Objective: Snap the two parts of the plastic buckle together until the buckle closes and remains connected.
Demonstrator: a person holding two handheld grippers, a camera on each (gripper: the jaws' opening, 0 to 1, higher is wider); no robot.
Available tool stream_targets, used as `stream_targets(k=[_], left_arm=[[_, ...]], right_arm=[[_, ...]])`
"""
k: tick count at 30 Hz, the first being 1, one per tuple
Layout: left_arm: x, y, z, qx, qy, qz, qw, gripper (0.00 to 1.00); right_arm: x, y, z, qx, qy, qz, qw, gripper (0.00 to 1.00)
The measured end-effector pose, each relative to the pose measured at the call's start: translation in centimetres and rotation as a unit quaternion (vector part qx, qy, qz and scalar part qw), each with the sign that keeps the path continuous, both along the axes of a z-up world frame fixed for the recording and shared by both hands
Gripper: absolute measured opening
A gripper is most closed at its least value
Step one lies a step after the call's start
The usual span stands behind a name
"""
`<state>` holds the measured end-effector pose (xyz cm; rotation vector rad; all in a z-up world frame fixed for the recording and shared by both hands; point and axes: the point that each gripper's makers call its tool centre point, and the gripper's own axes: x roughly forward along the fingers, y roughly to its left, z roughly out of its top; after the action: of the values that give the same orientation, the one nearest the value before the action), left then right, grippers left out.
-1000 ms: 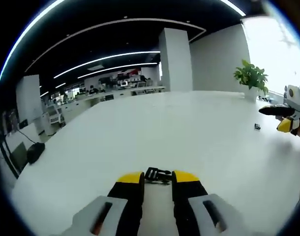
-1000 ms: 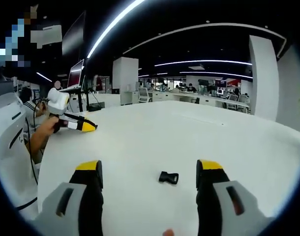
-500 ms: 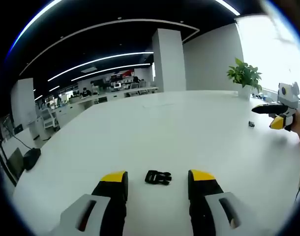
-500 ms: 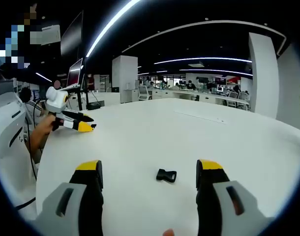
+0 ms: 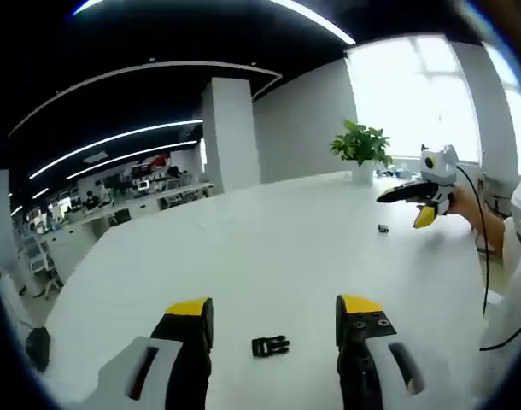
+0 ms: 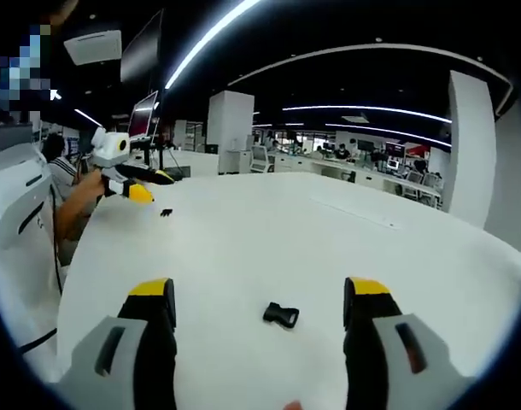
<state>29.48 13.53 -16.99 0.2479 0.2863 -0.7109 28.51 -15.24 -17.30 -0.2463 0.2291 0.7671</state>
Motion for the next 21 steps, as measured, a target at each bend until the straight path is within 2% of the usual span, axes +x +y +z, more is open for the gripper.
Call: stream_targets(k=[3,4,7,8,10,13,14,16,21], left_arm=[[-0.2,-0.4,-0.5,0.03,-0.004,-0.055,0.998,0.6],[-0.3,-0.4,-1.1,0.041,0.01,-0.066,0.9969,0.61],[-0.9,-1.4,-1.2,0.006,0.034,-0.118,0.9924,0.63],[-1.0,-1.6,-1.1,-0.014,0.046,-0.135,0.9897,0.62],[-1.1,-1.9,-1.0,-0.036,0.052,-0.173,0.9829,0.62],[-0.6,-1.7,-1.5,-0.043,0.058,-0.215,0.9739,0.58],[-0.2,-1.7,-1.6,-0.054,0.07,-0.212,0.9732,0.58],[0.1,-1.5,-1.3,-0.072,0.072,-0.23,0.9678,0.57],[0.9,-0.6,-1.4,-0.056,0.064,-0.245,0.9659,0.55]], right_arm=[[0.3,-0.2,-0.5,-0.012,0.005,0.017,0.9998,0.82],[0.4,-0.1,-0.7,-0.014,0.011,0.026,0.9995,0.82],[0.4,0.0,-1.1,-0.015,0.018,0.049,0.9985,0.82],[0.5,0.1,-1.2,-0.014,0.019,0.056,0.9981,0.82],[0.7,0.2,-1.2,-0.009,0.018,0.071,0.9973,0.82],[1.0,0.5,-1.0,0.007,0.013,0.098,0.995,0.83],[1.0,0.5,-1.0,0.01,0.013,0.103,0.9945,0.83],[1.1,0.5,-0.8,0.014,0.014,0.112,0.9936,0.84],[1.1,0.3,-0.8,0.005,0.012,0.138,0.9903,0.84]])
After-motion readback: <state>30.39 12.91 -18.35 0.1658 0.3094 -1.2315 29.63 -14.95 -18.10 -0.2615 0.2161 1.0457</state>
